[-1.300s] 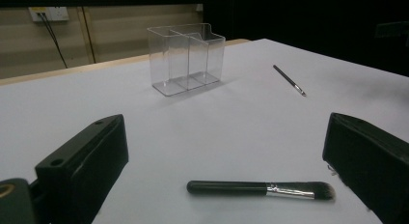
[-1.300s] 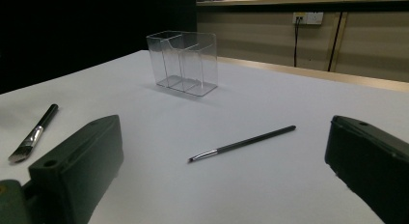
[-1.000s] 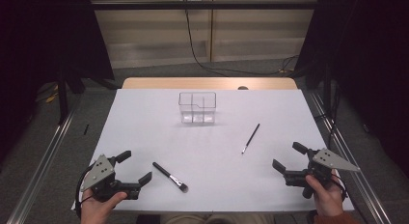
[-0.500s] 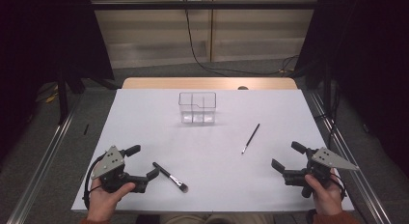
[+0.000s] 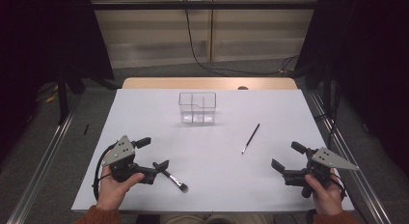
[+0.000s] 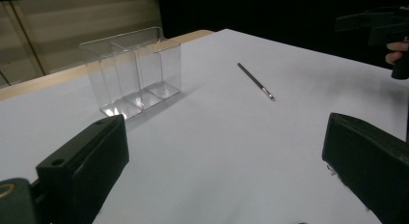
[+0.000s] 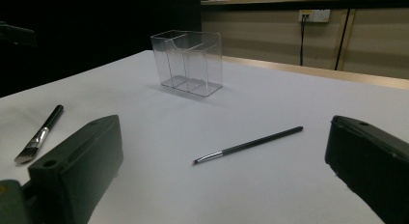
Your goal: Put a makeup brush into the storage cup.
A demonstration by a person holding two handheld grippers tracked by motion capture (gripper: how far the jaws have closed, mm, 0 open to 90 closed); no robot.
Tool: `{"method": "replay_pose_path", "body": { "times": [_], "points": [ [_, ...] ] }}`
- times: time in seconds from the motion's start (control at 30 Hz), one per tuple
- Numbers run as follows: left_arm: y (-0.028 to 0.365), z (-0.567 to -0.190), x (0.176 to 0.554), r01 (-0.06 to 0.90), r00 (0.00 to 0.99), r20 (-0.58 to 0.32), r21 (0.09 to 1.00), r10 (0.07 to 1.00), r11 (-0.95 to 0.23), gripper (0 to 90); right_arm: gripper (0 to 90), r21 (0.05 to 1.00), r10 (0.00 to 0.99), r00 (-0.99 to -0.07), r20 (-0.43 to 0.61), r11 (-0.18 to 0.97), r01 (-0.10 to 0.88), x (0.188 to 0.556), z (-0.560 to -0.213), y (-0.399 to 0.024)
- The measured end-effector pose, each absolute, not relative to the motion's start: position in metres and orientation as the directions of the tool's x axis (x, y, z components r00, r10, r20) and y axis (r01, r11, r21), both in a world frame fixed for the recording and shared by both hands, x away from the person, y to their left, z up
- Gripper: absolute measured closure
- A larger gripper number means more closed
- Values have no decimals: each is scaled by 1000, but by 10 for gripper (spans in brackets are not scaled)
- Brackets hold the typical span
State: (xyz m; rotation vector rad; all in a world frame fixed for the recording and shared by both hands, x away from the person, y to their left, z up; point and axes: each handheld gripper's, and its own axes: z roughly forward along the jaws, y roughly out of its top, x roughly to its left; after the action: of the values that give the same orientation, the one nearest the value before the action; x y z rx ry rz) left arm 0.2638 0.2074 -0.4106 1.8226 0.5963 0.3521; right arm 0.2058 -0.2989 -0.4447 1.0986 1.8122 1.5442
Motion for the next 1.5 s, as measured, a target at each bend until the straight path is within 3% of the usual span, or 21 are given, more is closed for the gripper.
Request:
{"method": "replay_pose_path", "body": {
  "times": [0.6,1.17,1.37,1.5],
  "points": [
    [190,-403,284,238,846,-65,934,530,-266,24,0,968,831,-542,123,21,251,206,-445,-298],
    [177,-396,303,263,881,-53,880,470,-395,43,0,967,828,-547,123,23,253,207,-445,-298],
    [174,-395,309,331,885,-113,835,451,-440,43,0,967,827,-549,121,27,253,207,-445,-297],
    [172,-393,310,315,898,-87,811,431,-492,39,0,967,828,-548,121,26,253,207,-445,-297]
  ]
}}
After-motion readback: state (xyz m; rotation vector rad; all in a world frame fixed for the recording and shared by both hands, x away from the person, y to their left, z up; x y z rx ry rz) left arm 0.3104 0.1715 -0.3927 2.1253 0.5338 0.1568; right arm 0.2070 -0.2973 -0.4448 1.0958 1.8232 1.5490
